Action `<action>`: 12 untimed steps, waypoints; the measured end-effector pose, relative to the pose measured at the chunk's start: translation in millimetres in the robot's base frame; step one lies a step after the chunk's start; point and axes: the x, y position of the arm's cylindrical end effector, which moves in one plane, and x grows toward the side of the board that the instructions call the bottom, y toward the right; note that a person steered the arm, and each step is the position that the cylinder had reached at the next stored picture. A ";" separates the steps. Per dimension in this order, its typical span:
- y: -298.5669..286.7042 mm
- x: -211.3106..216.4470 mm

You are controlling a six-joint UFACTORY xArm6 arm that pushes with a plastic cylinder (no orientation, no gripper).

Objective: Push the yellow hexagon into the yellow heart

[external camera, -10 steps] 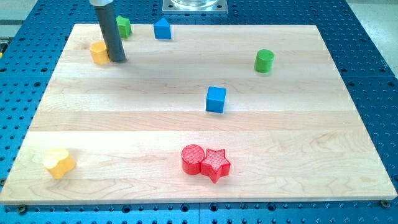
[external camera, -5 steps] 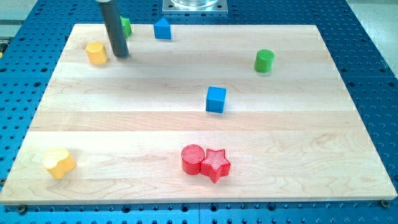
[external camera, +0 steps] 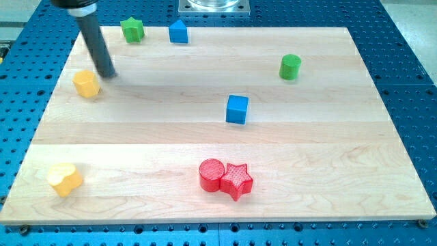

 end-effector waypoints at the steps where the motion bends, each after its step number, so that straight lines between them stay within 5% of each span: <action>1: -29.7 -6.2; 3: -27.1 122.8; 6: -24.5 195.0; 12: 12.4 181.9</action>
